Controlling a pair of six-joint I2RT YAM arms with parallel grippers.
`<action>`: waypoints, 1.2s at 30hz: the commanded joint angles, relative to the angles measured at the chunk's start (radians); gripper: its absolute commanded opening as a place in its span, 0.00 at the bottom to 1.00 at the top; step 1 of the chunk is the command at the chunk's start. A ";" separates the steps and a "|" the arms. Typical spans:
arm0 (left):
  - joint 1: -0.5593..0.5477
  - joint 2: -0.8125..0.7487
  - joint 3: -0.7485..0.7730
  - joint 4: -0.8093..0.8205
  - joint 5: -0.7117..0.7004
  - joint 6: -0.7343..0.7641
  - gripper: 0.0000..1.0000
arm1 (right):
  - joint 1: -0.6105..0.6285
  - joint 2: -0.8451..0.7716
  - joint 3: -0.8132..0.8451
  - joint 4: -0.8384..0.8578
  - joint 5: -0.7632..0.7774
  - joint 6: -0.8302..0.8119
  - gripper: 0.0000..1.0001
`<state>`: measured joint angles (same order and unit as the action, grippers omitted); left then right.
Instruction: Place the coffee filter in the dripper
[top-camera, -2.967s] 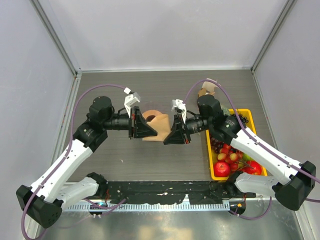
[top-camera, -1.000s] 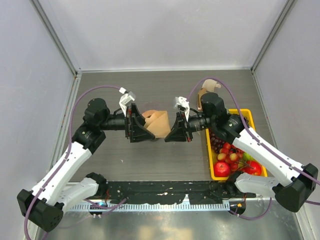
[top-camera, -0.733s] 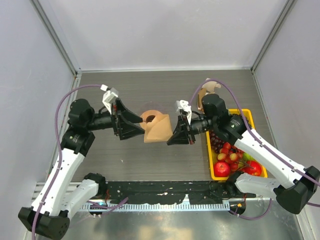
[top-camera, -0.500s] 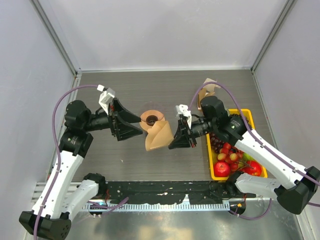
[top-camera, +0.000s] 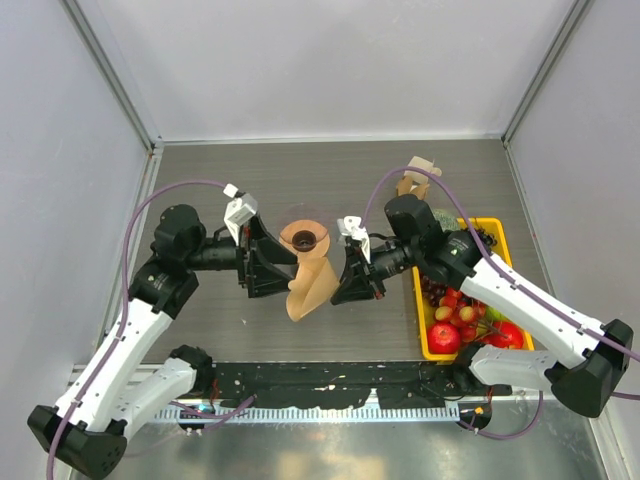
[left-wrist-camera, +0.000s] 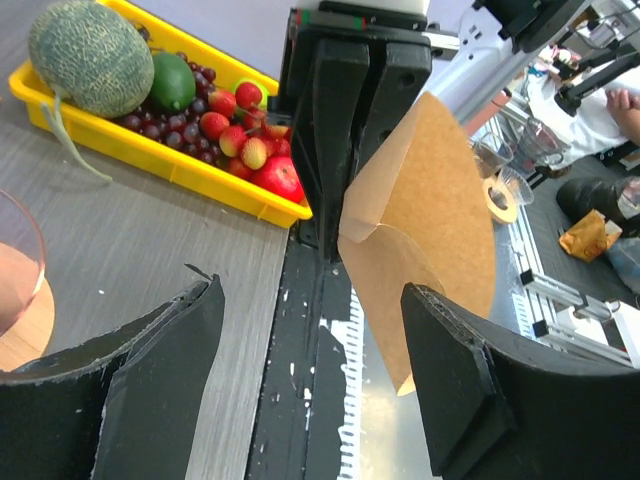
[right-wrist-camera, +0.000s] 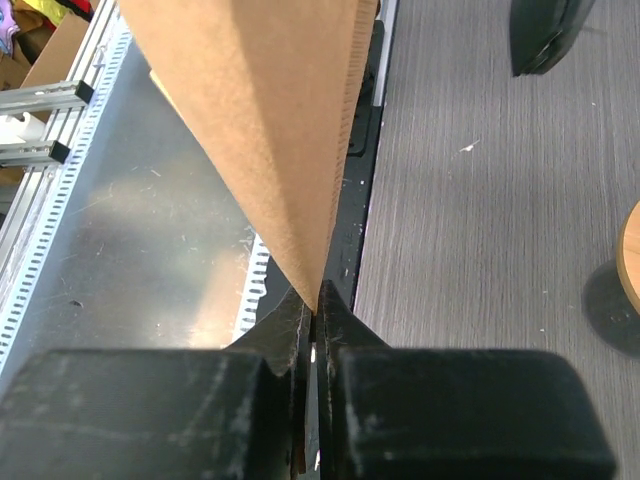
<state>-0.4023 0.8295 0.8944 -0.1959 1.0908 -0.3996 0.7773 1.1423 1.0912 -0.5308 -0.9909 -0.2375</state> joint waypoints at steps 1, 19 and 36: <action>-0.033 0.005 0.023 -0.057 -0.045 0.073 0.79 | 0.004 0.001 0.052 0.008 0.020 -0.008 0.05; 0.161 -0.073 -0.026 0.070 0.110 -0.044 0.92 | -0.010 -0.073 -0.013 0.026 0.078 0.017 0.05; -0.108 0.049 0.078 -0.140 -0.200 0.188 0.69 | 0.014 0.004 0.035 0.012 0.075 0.027 0.05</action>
<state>-0.4591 0.8558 0.9161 -0.2825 0.9897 -0.2989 0.7792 1.1458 1.0794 -0.5240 -0.9142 -0.1978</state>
